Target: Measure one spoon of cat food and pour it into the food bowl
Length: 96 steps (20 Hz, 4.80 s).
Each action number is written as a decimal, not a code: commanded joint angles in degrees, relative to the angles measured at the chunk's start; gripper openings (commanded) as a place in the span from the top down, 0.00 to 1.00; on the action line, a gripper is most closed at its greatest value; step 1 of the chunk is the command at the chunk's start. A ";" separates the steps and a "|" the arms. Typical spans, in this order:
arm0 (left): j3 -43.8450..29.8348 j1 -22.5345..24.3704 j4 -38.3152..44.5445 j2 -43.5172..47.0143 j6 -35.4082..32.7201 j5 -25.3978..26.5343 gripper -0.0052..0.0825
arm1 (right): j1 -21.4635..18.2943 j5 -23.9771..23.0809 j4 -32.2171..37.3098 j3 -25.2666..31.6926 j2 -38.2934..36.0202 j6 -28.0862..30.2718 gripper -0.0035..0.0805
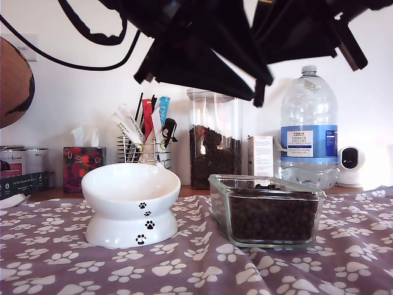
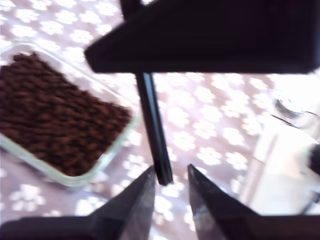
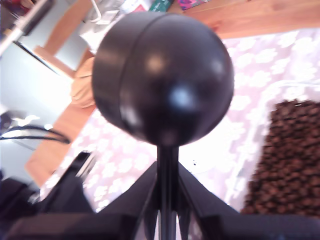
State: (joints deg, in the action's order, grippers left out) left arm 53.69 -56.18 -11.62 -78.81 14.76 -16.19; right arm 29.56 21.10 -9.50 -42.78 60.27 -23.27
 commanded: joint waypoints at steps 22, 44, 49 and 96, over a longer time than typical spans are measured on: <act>-9.35 22.27 20.06 3.91 -4.28 -56.33 0.67 | -10.67 46.05 11.93 -0.42 3.63 12.48 0.97; -9.35 17.79 24.98 2.62 0.48 -50.73 0.68 | 1.49 46.49 28.59 -0.42 6.75 7.21 0.97; -9.35 17.79 24.98 2.62 0.87 -52.35 0.75 | 1.55 49.07 28.24 -0.42 6.75 7.19 0.97; -9.31 21.18 43.19 -3.37 48.72 -17.00 0.97 | 9.57 -19.17 8.96 3.82 -8.37 24.81 0.53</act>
State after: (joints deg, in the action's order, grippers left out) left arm 44.77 -34.79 30.70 -81.62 63.05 -33.26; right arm 38.85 2.33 -2.44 -41.85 51.62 1.39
